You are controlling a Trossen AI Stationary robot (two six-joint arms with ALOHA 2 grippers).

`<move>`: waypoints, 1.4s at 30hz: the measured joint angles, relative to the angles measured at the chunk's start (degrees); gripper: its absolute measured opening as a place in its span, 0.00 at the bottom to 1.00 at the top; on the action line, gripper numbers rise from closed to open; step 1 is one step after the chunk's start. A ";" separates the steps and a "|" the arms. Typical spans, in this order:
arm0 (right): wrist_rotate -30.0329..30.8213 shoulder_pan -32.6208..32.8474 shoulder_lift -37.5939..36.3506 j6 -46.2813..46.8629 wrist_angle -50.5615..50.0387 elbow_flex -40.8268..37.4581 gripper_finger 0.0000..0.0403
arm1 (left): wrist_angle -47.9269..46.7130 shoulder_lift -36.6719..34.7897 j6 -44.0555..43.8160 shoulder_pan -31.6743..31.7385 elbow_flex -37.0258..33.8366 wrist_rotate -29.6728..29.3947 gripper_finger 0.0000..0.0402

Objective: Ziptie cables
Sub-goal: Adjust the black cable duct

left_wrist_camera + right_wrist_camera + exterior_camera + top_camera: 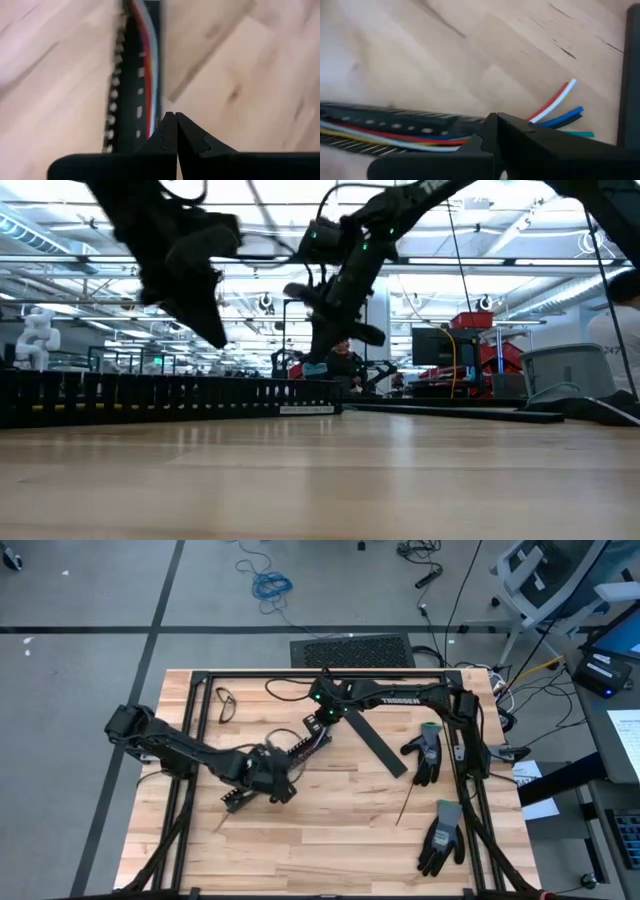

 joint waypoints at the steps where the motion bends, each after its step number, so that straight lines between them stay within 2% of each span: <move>1: -0.01 -0.13 0.47 0.17 0.46 -0.03 0.00 | 0.41 -0.48 -3.63 -0.97 -0.82 -0.86 0.00; 10: -0.34 -0.05 1.22 2.95 7.89 -0.01 0.00 | -1.39 -0.57 -23.35 -8.32 -4.69 3.89 0.00; 18: -2.85 0.19 4.21 5.33 11.90 0.00 0.00 | -1.52 -0.59 -22.29 -8.14 -5.31 19.62 0.00; 21: -4.99 0.67 6.03 6.02 11.58 -0.01 0.00 | -0.69 -0.59 -22.35 -7.62 -5.88 22.99 0.00; 26: -5.04 0.95 6.99 5.71 10.42 0.01 0.00 | -1.89 -0.59 -22.39 -7.39 -7.77 22.97 0.00; 33: -5.90 1.44 7.05 1.57 -0.04 0.01 0.00 | -1.07 -0.64 -21.58 -7.29 -13.48 22.37 0.00; 42: -8.32 4.90 7.05 2.55 -4.02 -0.01 0.00 | -1.63 -0.53 -4.61 -6.82 -14.95 19.87 0.00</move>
